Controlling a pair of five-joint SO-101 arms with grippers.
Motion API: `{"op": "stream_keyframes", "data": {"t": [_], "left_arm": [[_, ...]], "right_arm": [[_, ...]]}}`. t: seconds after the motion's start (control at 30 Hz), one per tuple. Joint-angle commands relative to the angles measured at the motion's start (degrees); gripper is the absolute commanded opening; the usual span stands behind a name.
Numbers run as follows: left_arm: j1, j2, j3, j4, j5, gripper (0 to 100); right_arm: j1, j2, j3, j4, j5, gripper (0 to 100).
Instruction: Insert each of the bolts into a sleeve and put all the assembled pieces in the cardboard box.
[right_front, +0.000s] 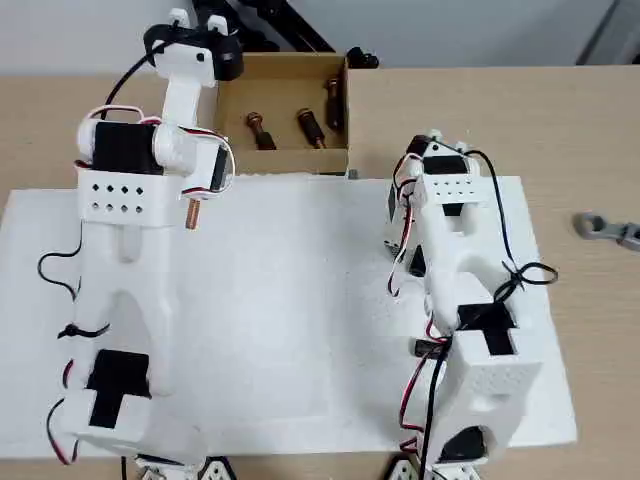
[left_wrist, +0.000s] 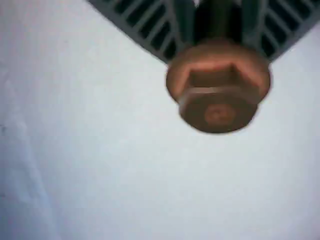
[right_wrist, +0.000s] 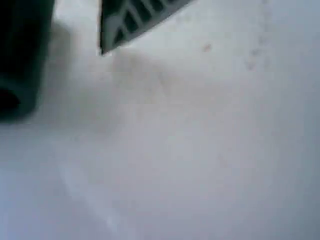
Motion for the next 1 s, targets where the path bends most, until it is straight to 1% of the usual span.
{"op": "stream_keyframes", "data": {"t": [0.0,0.43,0.73,0.8,0.97], "left_arm": [[0.3,-3.6,-0.2,1.0,-0.3,1],[0.3,-3.3,-0.2,1.0,-0.3,1],[0.3,-3.5,-0.2,1.0,-0.3,1],[0.3,-3.5,-0.2,1.0,-0.3,1],[0.3,-3.5,-0.2,1.0,-0.3,1]], "right_arm": [[-0.1,1.2,-2.4,-2.8,0.4,21.4],[-0.1,5.3,-2.2,-3.0,0.4,21.3],[-0.2,5.3,-2.2,3.3,0.3,20.4],[-0.2,5.4,-2.2,3.5,0.3,16.4],[-0.6,5.4,-2.2,2.9,0.3,0.2]]}}
